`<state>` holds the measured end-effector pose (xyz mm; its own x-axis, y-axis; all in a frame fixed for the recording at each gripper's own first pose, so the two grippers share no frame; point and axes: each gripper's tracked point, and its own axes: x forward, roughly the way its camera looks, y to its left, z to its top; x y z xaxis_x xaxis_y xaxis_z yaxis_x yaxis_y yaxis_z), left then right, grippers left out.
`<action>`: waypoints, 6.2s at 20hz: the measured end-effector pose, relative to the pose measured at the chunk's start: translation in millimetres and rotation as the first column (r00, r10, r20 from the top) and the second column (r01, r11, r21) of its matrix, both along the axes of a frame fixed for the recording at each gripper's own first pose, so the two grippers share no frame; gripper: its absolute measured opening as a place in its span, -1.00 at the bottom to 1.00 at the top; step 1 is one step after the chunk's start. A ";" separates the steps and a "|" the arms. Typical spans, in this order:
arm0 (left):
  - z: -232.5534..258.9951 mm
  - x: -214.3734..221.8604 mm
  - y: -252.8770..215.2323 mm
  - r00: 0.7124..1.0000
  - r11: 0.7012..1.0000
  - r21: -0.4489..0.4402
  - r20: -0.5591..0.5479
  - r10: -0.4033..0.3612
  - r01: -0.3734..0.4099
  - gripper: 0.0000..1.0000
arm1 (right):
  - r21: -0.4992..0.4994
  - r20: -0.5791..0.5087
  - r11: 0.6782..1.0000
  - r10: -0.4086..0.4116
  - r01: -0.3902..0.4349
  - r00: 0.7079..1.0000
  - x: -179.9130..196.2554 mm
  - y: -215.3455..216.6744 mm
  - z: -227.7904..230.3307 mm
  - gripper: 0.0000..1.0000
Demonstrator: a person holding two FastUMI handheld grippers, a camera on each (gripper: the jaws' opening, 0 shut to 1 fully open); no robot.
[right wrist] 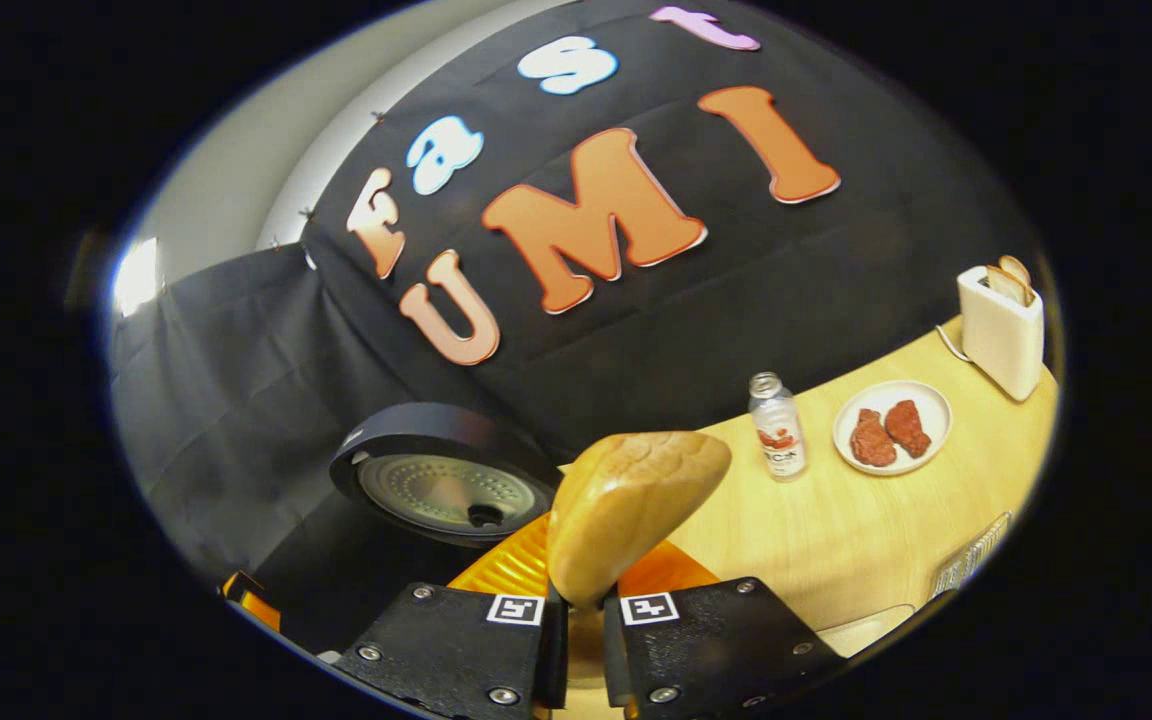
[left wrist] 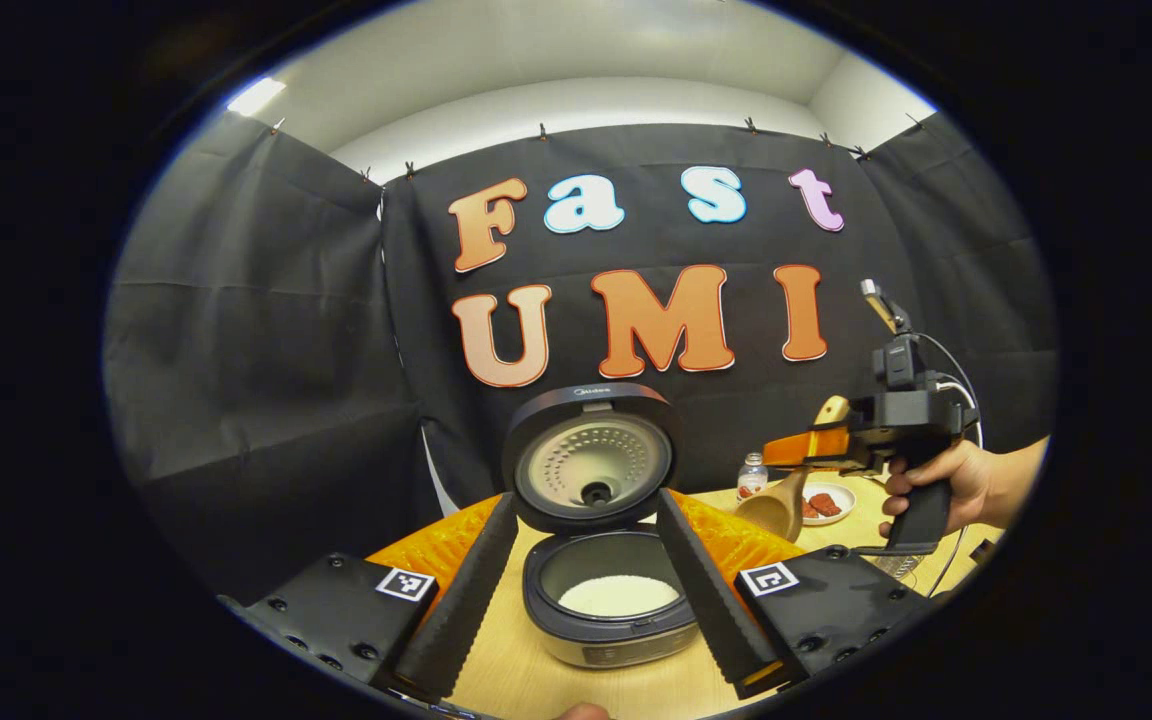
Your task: Close the left gripper, press the button to open the rice cooker; take a wooden spoon from the chopstick holder with the right hand, scoop a spoonful of rice and pour it into the rice cooker, then put the wooden spoon back into the chopstick holder.
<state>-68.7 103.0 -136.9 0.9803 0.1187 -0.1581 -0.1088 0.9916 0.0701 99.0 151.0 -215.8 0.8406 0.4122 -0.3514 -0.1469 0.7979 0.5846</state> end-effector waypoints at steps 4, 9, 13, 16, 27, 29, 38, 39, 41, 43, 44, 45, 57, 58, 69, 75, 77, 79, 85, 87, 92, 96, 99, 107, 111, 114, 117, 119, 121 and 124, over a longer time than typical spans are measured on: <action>-0.1 3.0 -18.8 1.000 1.000 0.014 -0.001 -0.022 0.022 0.90 | 0.000 -0.034 0.996 -0.089 0.089 0.995 -9.2 -58.2 -9.0 -0.72; -1.9 5.5 -40.3 0.999 0.999 0.009 -0.011 -0.034 0.034 0.90 | 0.004 -0.068 0.987 -0.157 0.158 0.985 -25.9 -112.5 -19.2 -0.72; -4.8 8.3 -51.7 0.999 0.999 0.020 -0.025 -0.029 0.030 0.76 | -0.012 -0.088 0.978 -0.208 0.208 0.974 -39.0 -156.4 -29.2 -0.72; -7.3 10.2 -54.3 0.999 0.999 0.029 -0.036 -0.013 0.014 0.76 | -0.011 -0.098 0.961 -0.275 0.275 0.957 -48.5 -198.3 -36.0 -0.72; -4.0 18.4 -46.0 0.996 0.994 0.086 -0.064 0.070 -0.064 0.76 | -0.269 -0.121 0.889 -0.413 0.371 0.902 -48.8 -305.7 -129.4 -0.72; 5.5 38.6 -27.5 0.993 0.992 0.086 -0.059 0.099 -0.094 0.92 | -0.290 -0.146 0.891 -0.403 0.350 0.904 -50.0 -304.0 -147.2 -0.72; 102.1 188.6 73.1 0.993 0.992 -0.022 -0.017 0.121 -0.121 0.75 | -0.409 -0.247 0.890 -0.319 0.200 0.915 -73.6 -296.0 -175.7 -0.57; 113.8 209.7 71.3 0.996 0.996 -0.027 -0.023 0.083 -0.084 0.87 | -0.436 -0.251 0.880 -0.320 0.189 0.913 -76.1 -301.1 -171.4 -0.41; 125.7 247.7 76.8 0.997 0.996 -0.067 -0.053 0.053 -0.057 0.73 | -0.472 -0.245 0.863 -0.326 0.182 0.913 -79.3 -309.9 -159.0 -0.17; 106.6 273.6 82.6 0.986 0.997 -0.054 -0.157 0.053 -0.062 0.75 | -0.488 -0.213 0.851 -0.332 0.195 0.919 -79.3 -313.6 -137.2 0.13; 93.7 281.5 78.5 0.978 0.997 -0.054 -0.202 0.046 -0.058 0.76 | -0.490 -0.200 0.849 -0.332 0.200 0.922 -76.5 -311.8 -129.7 0.21; 74.8 293.8 64.9 0.963 0.997 -0.064 -0.269 0.013 -0.032 0.76 | -0.490 -0.190 0.848 -0.329 0.201 0.925 -78.0 -309.3 -120.5 0.36; -74.5 231.8 12.4 0.605 0.951 -0.289 -0.779 -0.164 -0.114 0.98 | -0.475 -0.147 0.862 -0.276 0.177 0.950 -85.0 -276.9 -70.2 0.78; -83.0 214.6 6.3 0.552 0.943 -0.305 -0.812 -0.187 -0.130 0.93 | -0.476 -0.141 0.862 -0.271 0.175 0.952 -82.9 -274.9 -67.2 0.77; -177.8 133.3 -27.5 0.271 0.978 -0.206 -0.944 -0.189 -0.035 0.80 | -0.450 -0.106 0.883 -0.198 0.130 0.975 -75.7 -246.6 -44.6 0.80; -196.1 133.5 -35.8 0.242 0.987 -0.154 -0.960 -0.140 -0.039 0.92 | -0.463 -0.096 0.880 -0.168 0.105 0.981 -76.5 -243.0 -37.2 0.80; -195.0 133.9 -35.4 0.245 0.988 -0.150 -0.960 -0.139 -0.029 0.93 | -0.461 -0.088 0.882 -0.156 0.099 0.984 -74.5 -237.9 -33.9 0.80; -193.4 134.4 -35.6 0.271 0.987 -0.160 -0.951 -0.148 -0.022 0.88 | -0.459 -0.078 0.883 -0.146 0.094 0.986 -71.6 -230.2 -30.3 0.79; -148.0 155.3 -51.7 0.673 0.988 -0.152 -0.733 -0.097 -0.023 0.92 | -0.485 0.020 0.867 -0.120 0.114 0.993 -58.4 -202.2 10.9 0.80; -103.8 158.6 -61.7 0.801 0.991 -0.132 -0.594 -0.077 -0.003 0.89 | -0.494 0.073 0.860 -0.105 0.128 0.992 -53.6 -191.9 35.8 0.80; -14.4 141.3 -98.0 0.955 0.996 -0.048 -0.285 -0.080 0.069 0.86 | -0.493 0.203 0.851 -0.090 0.181 0.975 -48.0 -167.2 92.0 0.80; 44.9 124.8 -107.2 0.990 0.994 0.015 -0.086 -0.111 0.112 0.89 | -0.490 0.286 0.842 -0.090 0.226 0.954 -50.6 -157.1 128.3 0.80; 66.9 113.4 -115.1 0.990 0.989 0.031 -0.003 -0.143 0.143 0.89 | -0.487 0.344 0.835 -0.085 0.255 0.935 -58.6 -149.4 150.2 0.80; 72.4 101.6 -104.2 0.991 0.992 -0.025 0.055 -0.125 0.127 0.89 | -0.469 0.468 0.824 -0.073 0.317 0.881 -70.9 -141.4 182.5 0.89; 74.3 101.8 -93.7 0.993 0.994 -0.036 0.061 -0.102 0.104 0.89 | -0.455 0.493 0.830 -0.065 0.322 0.867 -71.2 -138.1 188.2 0.89; 77.4 102.9 -88.7 0.994 0.994 -0.056 0.068 -0.088 0.092 0.89 | -0.458 0.499 0.832 -0.051 0.314 0.865 -70.2 -134.2 190.5 0.89; 80.7 104.4 -88.8 0.992 0.993 -0.060 0.083 -0.094 0.099 0.90 | -0.458 0.503 0.834 -0.042 0.308 0.863 -68.5 -132.1 190.8 0.89; 84.0 103.7 -89.9 0.991 0.993 -0.055 0.095 -0.096 0.102 0.90 | -0.466 0.504 0.830 -0.035 0.306 0.863 -66.6 -132.2 191.0 0.80; 82.8 104.0 -93.2 0.990 0.993 -0.051 0.096 -0.102 0.107 0.90 | -0.463 0.506 0.833 -0.031 0.302 0.862 -68.8 -130.9 190.6 0.80; 86.4 104.0 -98.3 0.988 0.991 -0.050 0.107 -0.115 0.121 0.89 | -0.459 0.510 0.835 -0.032 0.304 0.860 -67.9 -132.6 191.1 0.80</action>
